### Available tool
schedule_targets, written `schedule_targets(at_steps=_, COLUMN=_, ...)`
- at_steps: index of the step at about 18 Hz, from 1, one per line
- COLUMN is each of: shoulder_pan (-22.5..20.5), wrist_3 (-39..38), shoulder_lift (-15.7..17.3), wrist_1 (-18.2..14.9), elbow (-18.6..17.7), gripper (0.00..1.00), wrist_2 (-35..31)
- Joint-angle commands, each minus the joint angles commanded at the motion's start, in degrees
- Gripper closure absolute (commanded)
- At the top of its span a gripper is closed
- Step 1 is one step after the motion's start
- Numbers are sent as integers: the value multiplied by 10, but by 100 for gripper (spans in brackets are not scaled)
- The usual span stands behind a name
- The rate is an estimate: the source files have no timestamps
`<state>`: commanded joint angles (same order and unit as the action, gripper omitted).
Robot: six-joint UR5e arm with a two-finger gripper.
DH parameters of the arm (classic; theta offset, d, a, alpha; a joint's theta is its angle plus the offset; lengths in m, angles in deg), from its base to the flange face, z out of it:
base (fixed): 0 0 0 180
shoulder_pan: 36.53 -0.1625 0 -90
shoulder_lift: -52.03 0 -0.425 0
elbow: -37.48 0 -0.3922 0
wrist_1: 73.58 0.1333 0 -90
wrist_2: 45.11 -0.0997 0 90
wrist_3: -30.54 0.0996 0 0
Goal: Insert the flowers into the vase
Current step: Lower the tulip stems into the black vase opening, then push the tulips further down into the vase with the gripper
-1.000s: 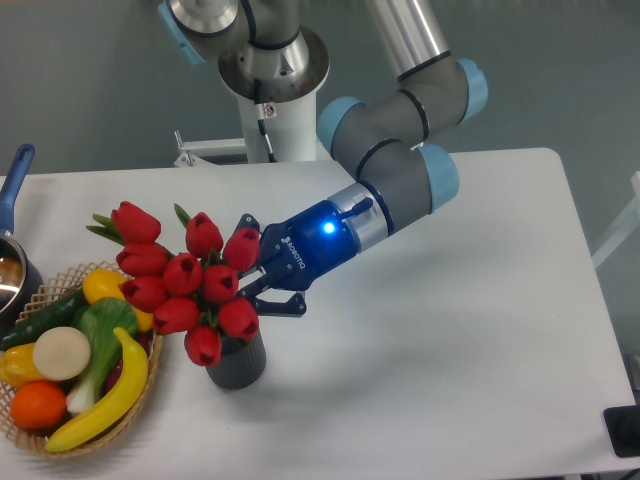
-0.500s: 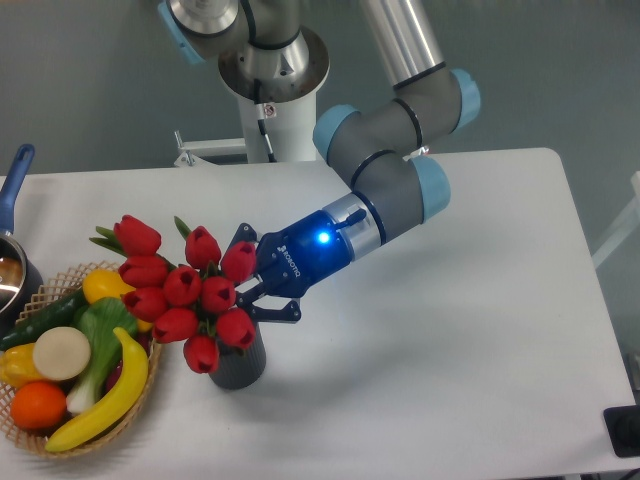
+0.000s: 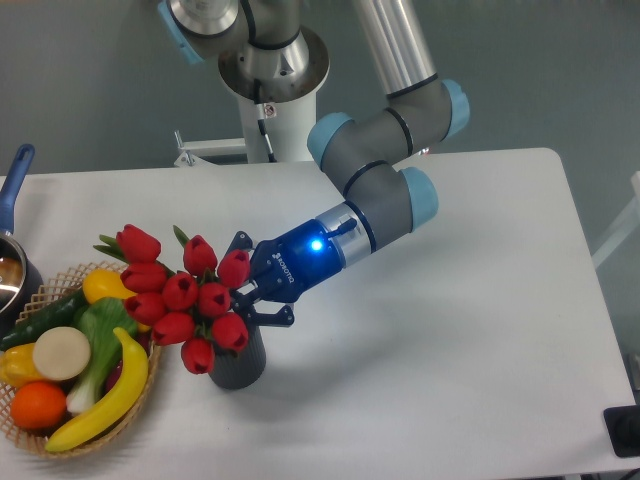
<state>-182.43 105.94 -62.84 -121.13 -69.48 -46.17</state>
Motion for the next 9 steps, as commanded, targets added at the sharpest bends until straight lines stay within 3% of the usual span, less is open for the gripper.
schedule_targets(at_steps=9, shoulder_pan=-1, wrist_3=37, shoulder_lift=-9, wrist_1=1, elbow=-17, gripper=78, wrist_2=-1)
